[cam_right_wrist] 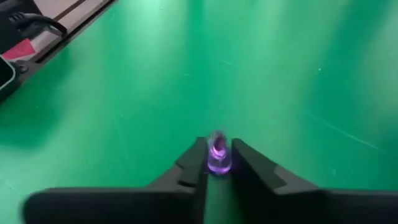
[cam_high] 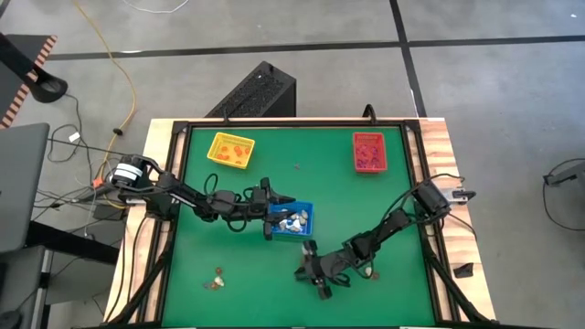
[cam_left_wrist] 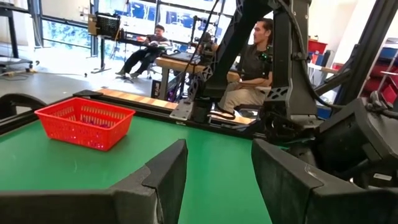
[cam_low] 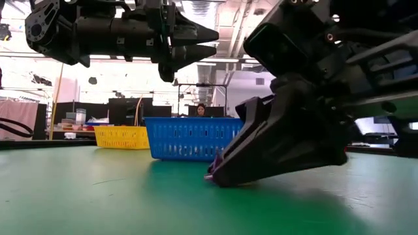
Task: Sort Halloween decoration
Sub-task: Put the purple witch hat toy into the red bin
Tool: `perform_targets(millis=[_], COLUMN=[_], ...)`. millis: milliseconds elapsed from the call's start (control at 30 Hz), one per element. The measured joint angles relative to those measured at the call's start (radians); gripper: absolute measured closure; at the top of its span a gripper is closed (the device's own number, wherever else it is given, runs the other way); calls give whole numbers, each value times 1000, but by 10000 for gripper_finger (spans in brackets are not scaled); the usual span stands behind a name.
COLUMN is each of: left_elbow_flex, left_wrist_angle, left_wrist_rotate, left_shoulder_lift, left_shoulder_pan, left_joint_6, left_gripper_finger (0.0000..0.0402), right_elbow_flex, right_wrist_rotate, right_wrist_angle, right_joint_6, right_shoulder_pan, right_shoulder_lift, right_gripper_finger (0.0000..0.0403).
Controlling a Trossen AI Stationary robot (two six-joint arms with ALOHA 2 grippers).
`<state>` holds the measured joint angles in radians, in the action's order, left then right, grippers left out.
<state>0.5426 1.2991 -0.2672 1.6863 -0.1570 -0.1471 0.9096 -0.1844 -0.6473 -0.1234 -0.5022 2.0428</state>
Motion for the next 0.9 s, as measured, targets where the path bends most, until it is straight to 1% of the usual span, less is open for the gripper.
perform_targets(millis=[100,233,333,433,533,633,700,800,900], left_elbow_flex=[0,0,0,0,0,0,0,0,0], left_wrist_angle=[-3,-4,-11,-16,-27,-32,-31,-31,-28], left_wrist_rotate=[0,0,0,-1,-1,-1,-1,-1,-1], left_shoulder_lift=[0,0,0,0,0,0,0,0,0], left_shoulder_pan=[0,0,0,0,0,0,0,0,0], left_joint_6=[0,0,0,3,3,3,3,3,2], left_gripper_finger=[231,231,231,231,231,231,231,231,231], right_elbow_flex=[0,1,-2,-3,-2,-2,-2,-2,-2], right_wrist_rotate=[0,4,31,32,30,27,6,-75,-205], right_wrist_angle=[24,39,71,163,344,586,745,984,1203], right_joint_6=[0,1,5,24,28,45,59,64,63], right_shoulder_pan=[0,-5,-5,-8,-2,7,17,54,118], right_shoulder_lift=[-2,-15,-50,-136,-269,-425,-539,-693,-824], right_gripper_finger=[332,381,385,383,377,380,383,381,378])
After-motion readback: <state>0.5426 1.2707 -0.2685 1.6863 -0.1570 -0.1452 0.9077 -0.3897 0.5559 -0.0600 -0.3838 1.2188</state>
